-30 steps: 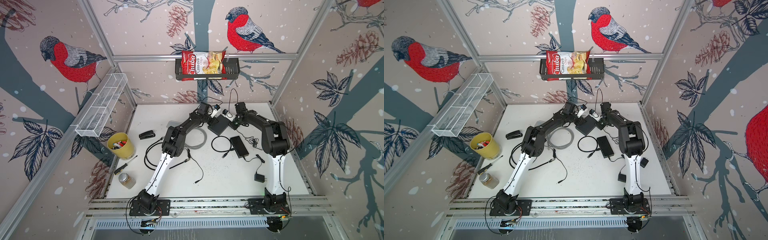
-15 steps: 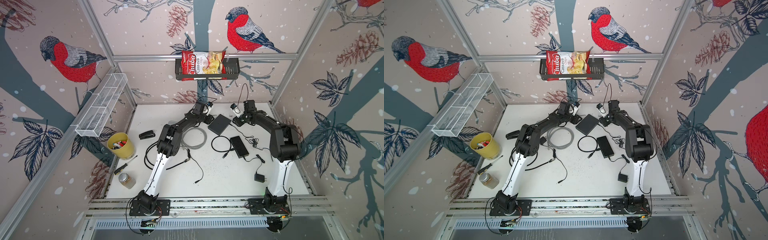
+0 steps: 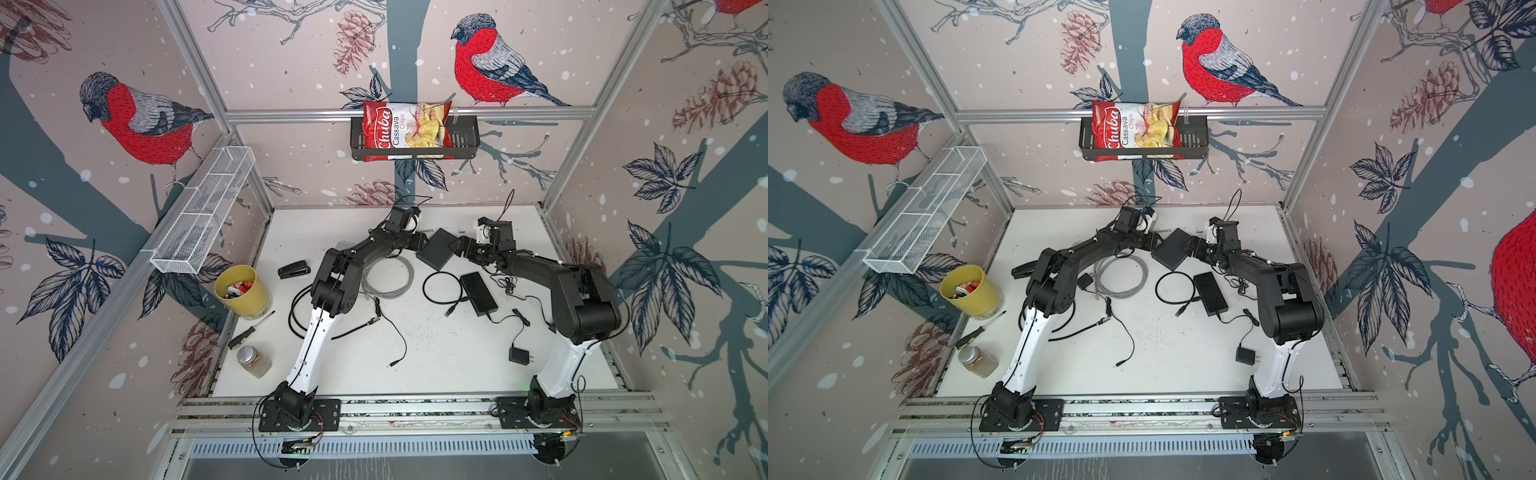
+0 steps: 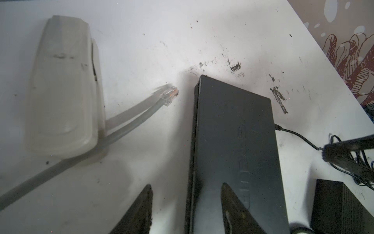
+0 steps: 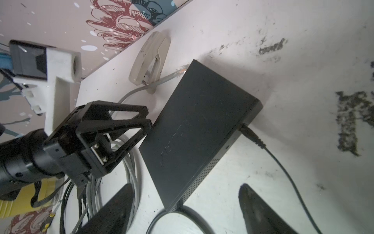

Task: Insert the plug into the switch port
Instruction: 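Open the right gripper off the seated barrel plug, then press the seated barrel plug further in with the right gripper fingers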

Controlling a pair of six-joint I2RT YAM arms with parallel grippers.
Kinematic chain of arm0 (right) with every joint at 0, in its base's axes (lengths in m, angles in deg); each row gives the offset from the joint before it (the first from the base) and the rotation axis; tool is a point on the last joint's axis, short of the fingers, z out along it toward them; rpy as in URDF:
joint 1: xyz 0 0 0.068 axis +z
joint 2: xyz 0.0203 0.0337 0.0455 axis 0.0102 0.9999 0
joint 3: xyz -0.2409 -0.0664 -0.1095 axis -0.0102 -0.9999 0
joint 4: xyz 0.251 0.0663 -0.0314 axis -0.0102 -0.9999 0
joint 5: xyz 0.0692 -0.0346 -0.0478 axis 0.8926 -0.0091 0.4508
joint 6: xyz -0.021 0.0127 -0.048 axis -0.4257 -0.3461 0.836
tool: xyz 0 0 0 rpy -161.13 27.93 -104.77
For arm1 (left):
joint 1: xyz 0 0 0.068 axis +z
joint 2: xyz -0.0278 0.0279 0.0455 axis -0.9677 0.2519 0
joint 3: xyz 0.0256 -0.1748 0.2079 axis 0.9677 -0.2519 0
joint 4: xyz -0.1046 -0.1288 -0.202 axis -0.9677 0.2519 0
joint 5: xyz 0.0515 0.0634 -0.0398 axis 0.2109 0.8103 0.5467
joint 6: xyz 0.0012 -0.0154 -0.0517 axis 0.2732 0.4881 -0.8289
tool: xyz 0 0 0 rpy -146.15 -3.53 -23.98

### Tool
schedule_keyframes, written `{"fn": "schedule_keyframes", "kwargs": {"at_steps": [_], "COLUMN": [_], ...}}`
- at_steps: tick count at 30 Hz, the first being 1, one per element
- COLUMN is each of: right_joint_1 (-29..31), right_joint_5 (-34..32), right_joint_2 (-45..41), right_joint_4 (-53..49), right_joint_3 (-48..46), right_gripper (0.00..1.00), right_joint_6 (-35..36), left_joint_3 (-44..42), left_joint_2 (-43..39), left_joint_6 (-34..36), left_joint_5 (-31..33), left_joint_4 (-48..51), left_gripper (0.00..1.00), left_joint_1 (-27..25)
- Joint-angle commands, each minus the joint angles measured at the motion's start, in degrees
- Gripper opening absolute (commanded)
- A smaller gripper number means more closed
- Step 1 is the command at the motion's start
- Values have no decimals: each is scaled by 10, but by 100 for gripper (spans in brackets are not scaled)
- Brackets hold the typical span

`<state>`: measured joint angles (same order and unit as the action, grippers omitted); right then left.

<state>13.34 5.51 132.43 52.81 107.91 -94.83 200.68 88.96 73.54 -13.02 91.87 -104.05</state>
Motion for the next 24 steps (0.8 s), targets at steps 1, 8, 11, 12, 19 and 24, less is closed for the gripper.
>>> {"fn": "schedule_keyframes", "kwargs": {"at_steps": [1, 8, 11, 12, 19, 24], "right_joint_1": [5, 9, 7, 6, -5, -22], "right_joint_5": [16, 40, 52, 55, 67, 81], "right_joint_2": [18, 54, 76, 83, 121, 144], "right_joint_4": [78, 119, 127, 132, 150, 157], "right_joint_3": [-7, 5, 20, 25, 71, 110], "right_gripper": [83, 89, 89, 90, 90, 99], "right_joint_6": [-70, -115, -130, -133, -151, -153], "left_joint_3": [0, 2, 12, 17, 36, 72], "left_joint_2": [-1, 8, 17, 21, 39, 64], "left_joint_6": [-8, -17, -19, -20, -35, -58], "left_joint_5": [-3, -11, -15, -17, -52, -78], "left_joint_4": [-6, -3, 0, 3, 1, -11], "left_gripper": [54, 54, 54, 53, 52, 52], "left_joint_1": [-3, -9, -10, -11, -23, -42]}}
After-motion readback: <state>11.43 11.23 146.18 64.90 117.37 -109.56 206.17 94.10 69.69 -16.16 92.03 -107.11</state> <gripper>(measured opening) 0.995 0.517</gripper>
